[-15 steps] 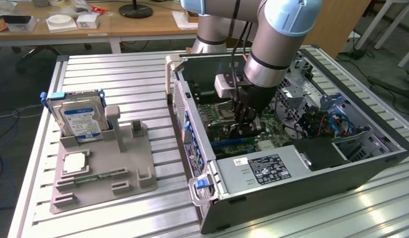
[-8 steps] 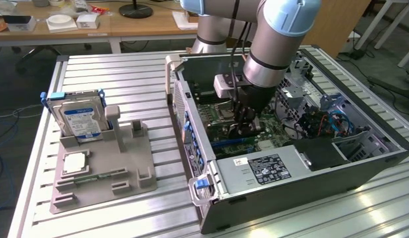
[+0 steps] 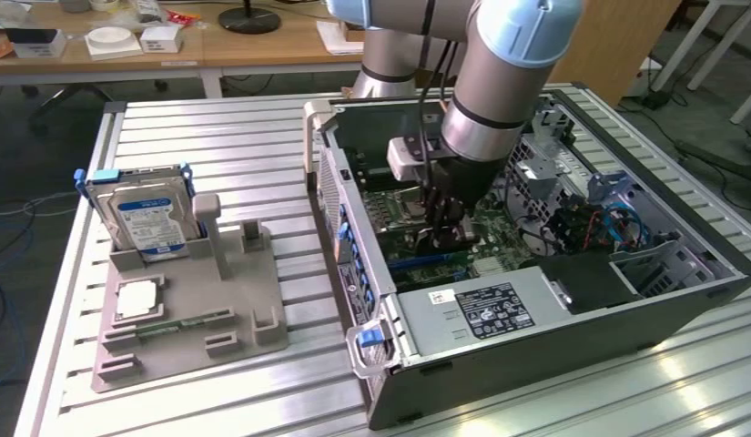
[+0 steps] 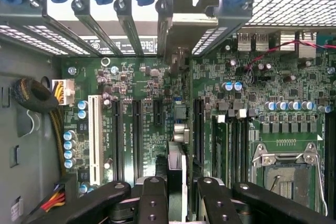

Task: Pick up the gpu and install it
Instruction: 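Insert the gpu into the slot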

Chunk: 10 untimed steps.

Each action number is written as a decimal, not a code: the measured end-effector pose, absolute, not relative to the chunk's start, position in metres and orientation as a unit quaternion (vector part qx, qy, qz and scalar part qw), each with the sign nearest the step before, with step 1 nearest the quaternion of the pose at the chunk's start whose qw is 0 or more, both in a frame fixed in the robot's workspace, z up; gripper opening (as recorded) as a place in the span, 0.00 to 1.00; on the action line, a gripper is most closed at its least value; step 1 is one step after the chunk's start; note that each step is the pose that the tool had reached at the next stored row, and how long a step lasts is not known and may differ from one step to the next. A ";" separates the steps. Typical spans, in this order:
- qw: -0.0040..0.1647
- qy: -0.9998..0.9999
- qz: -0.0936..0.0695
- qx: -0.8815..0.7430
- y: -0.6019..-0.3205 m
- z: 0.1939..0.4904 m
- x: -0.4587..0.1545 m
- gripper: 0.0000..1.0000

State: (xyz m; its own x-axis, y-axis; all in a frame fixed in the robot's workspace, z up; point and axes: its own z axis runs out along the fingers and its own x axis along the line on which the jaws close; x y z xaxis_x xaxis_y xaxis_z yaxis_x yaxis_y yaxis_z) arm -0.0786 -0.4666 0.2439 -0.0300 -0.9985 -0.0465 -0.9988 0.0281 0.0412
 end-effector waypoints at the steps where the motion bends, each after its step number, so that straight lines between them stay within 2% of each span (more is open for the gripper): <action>1: 0.002 0.717 0.031 -0.696 -0.467 0.244 -0.079 0.27; 10: 0.002 0.717 0.031 -0.696 -0.466 0.243 -0.084 0.27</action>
State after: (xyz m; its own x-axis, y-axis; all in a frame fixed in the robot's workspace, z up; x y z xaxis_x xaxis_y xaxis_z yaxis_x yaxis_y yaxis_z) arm -0.0844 -0.4660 0.2428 -0.0300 -0.9985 -0.0465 -0.9988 0.0281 0.0412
